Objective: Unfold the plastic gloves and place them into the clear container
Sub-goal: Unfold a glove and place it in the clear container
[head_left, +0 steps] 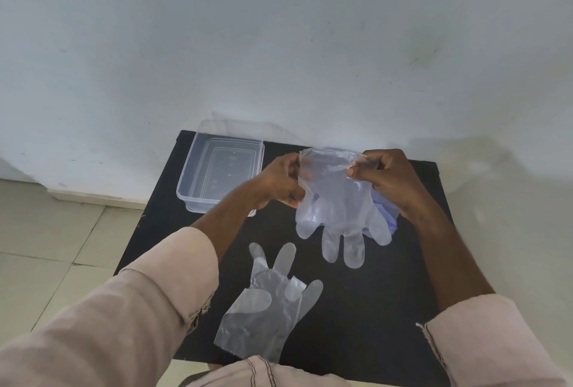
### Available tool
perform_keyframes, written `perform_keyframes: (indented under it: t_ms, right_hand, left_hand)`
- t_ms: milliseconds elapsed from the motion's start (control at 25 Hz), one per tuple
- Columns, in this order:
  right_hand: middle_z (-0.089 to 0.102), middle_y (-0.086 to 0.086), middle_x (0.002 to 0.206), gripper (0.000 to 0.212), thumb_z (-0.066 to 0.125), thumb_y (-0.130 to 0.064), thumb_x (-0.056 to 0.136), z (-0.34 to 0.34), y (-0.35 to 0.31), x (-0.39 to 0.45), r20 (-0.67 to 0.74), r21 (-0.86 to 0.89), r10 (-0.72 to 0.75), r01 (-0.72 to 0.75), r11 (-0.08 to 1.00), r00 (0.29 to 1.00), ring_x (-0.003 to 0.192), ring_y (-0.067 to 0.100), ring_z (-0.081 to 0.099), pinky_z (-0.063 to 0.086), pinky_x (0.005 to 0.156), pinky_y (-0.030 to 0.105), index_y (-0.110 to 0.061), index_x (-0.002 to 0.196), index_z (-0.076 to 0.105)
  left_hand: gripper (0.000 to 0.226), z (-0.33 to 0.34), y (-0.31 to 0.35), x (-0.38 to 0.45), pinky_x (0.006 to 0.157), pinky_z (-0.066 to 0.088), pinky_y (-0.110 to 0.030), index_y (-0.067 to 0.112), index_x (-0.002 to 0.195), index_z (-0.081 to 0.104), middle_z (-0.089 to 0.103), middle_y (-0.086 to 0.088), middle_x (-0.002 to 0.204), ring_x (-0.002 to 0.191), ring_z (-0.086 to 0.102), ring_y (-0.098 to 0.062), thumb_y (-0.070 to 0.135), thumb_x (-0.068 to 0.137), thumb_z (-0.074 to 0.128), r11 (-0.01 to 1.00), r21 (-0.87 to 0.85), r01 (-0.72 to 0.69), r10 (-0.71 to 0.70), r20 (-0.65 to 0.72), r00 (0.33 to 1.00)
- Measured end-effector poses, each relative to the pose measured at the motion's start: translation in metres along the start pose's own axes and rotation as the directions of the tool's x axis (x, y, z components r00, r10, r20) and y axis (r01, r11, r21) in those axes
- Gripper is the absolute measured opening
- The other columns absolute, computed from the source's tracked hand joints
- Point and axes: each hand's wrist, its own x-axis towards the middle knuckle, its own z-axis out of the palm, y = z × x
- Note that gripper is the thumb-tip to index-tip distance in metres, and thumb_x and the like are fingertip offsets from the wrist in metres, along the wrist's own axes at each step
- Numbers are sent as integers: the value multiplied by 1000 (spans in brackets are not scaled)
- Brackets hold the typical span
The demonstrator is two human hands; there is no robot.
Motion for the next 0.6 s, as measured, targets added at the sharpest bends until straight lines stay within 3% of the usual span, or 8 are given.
perform_keyframes:
  t_ms: [120,280,480,600]
  right_hand:
    - [64,-12,56,14,72,-10,80,-3,1,1,8,-17,-4,4,1000,1000,58,3,59,47,58,11,-16,67,71]
    - [66,-14,58,15,71,-11,81,-8,2,1,18,-21,10,-10,1000,1000,61,2,63,48,60,12,-18,69,71]
    - [65,-10,62,20,71,-14,83,-16,6,1,45,-54,36,-34,998,998,67,14,64,47,65,23,-24,65,68]
    - [70,-4,73,7,71,-17,83,-22,12,-1,35,-41,70,-69,997,997,70,8,66,47,65,19,-17,76,73]
  left_hand:
    - [64,0,3,-2,66,61,-40,15,126,58,65,-9,118,97,69,-30,-17,71,67,998,-53,-16,18,44,999]
    - [29,-1,10,1,61,60,-39,18,111,69,70,-3,111,106,64,-19,18,82,73,998,-65,-27,23,-50,998]
    - [19,4,16,7,59,60,-36,17,95,75,70,-3,91,86,64,-17,32,86,70,996,-33,-86,81,-125,989]
    - [22,6,13,7,65,59,-32,10,95,75,66,-5,81,72,58,-15,29,87,69,990,-74,-119,109,-132,985]
